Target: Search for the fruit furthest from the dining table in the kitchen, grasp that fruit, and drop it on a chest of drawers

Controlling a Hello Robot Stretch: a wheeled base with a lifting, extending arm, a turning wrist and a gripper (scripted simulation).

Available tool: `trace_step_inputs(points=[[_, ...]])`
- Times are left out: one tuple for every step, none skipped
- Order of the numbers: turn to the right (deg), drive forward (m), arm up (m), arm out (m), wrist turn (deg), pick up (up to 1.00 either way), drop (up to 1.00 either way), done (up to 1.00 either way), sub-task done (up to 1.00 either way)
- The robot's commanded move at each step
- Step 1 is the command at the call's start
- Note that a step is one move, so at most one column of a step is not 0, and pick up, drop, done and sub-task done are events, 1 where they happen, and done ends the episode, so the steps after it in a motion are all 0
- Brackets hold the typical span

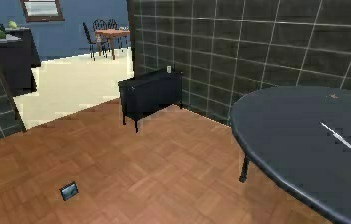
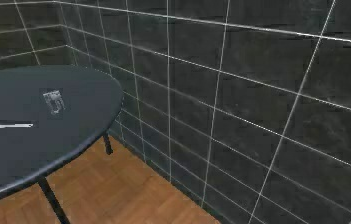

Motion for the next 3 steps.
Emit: trace_step_inputs(points=[[-27.0,0.00,0.00,0.00,0.0,0.00,0.00,0.00,0.00],[0.0,1.00,0.00,0.00,0.0,0.00,0.00,0.00,0.00],[-9.0,0.00,0.00,0.00,0.0,0.00,0.00,0.00,0.00]])
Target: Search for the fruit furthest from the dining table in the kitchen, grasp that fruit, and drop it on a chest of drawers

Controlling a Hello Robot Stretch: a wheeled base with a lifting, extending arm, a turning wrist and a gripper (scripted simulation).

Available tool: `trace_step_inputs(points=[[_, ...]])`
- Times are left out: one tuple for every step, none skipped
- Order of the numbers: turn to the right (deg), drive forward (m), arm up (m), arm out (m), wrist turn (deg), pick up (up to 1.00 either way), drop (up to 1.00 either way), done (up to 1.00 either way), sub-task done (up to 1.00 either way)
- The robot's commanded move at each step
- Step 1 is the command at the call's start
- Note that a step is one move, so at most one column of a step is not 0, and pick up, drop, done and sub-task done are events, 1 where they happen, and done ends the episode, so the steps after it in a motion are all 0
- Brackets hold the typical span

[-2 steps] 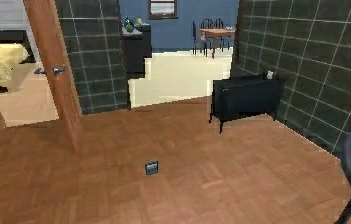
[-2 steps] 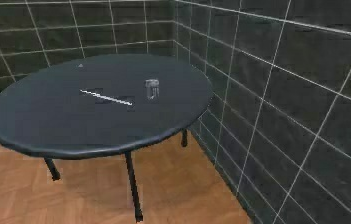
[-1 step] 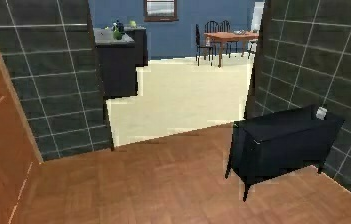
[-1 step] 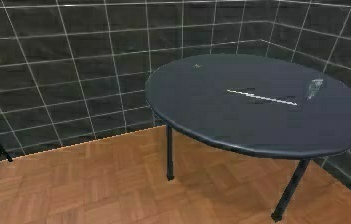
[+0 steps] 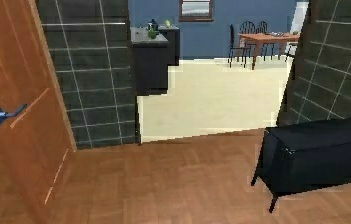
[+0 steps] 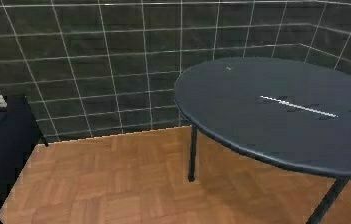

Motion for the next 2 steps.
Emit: trace_step_inputs(points=[[0.0,0.25,0.00,0.00,0.0,0.00,0.00,0.00,0.00],[21.0,0.00,0.00,0.00,0.0,0.00,0.00,0.00,0.00]])
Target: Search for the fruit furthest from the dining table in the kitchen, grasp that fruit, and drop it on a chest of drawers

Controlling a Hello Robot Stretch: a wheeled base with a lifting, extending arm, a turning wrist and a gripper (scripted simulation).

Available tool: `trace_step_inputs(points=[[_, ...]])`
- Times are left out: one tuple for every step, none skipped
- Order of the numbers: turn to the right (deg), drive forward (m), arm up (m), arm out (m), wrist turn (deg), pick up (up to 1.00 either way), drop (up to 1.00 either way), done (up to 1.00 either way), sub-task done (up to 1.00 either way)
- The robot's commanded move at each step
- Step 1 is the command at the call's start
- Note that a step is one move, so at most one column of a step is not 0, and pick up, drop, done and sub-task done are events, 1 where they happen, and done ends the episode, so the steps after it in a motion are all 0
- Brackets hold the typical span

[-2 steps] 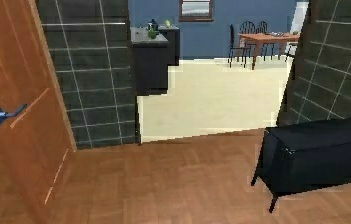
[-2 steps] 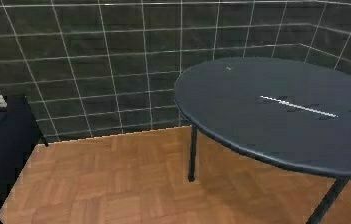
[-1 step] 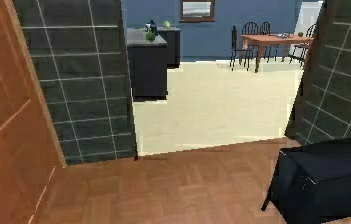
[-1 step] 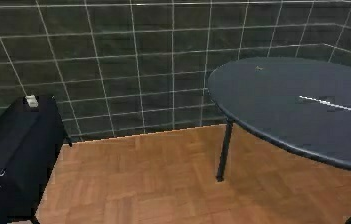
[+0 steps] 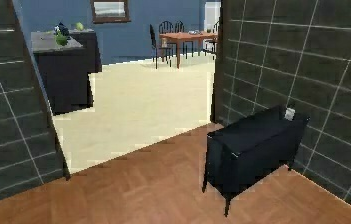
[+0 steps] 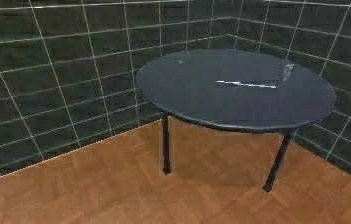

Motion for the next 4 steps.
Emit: trace_step_inputs(points=[[0.0,0.55,0.00,0.00,0.0,0.00,0.00,0.00,0.00],[-21.0,0.00,0.00,0.00,0.0,0.00,0.00,0.00,0.00],[0.0,0.75,0.00,0.00,0.0,0.00,0.00,0.00,0.00],[24.0,0.00,0.00,0.00,0.0,0.00,0.00,0.00,0.00]])
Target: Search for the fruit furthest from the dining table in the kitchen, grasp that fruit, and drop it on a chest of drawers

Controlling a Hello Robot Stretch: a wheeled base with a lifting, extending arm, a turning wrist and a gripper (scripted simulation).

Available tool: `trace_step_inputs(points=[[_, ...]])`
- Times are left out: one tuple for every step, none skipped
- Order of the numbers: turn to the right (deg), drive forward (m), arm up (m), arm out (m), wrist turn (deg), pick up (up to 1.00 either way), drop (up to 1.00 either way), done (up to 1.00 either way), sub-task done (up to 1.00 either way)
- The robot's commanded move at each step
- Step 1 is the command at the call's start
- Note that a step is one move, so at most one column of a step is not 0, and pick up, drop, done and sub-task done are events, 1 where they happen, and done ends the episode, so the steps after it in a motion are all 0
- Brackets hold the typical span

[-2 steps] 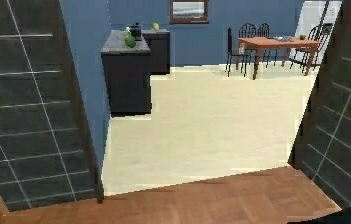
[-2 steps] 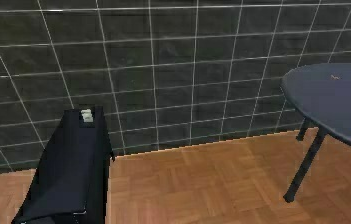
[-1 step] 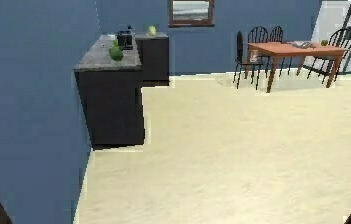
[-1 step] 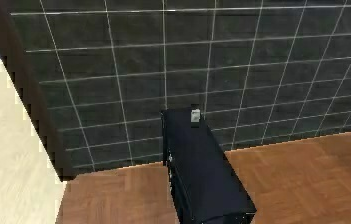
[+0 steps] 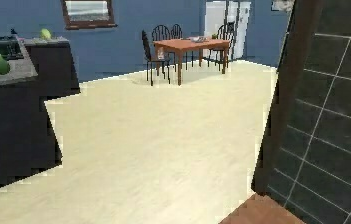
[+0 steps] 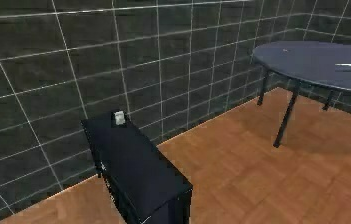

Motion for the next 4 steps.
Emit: trace_step_inputs(points=[[0.0,1.00,0.00,0.00,0.0,0.00,0.00,0.00,0.00],[3.0,0.00,0.00,0.00,0.0,0.00,0.00,0.00,0.00],[0.0,1.00,0.00,0.00,0.0,0.00,0.00,0.00,0.00],[0.0,1.00,0.00,0.00,0.0,0.00,0.00,0.00,0.00]])
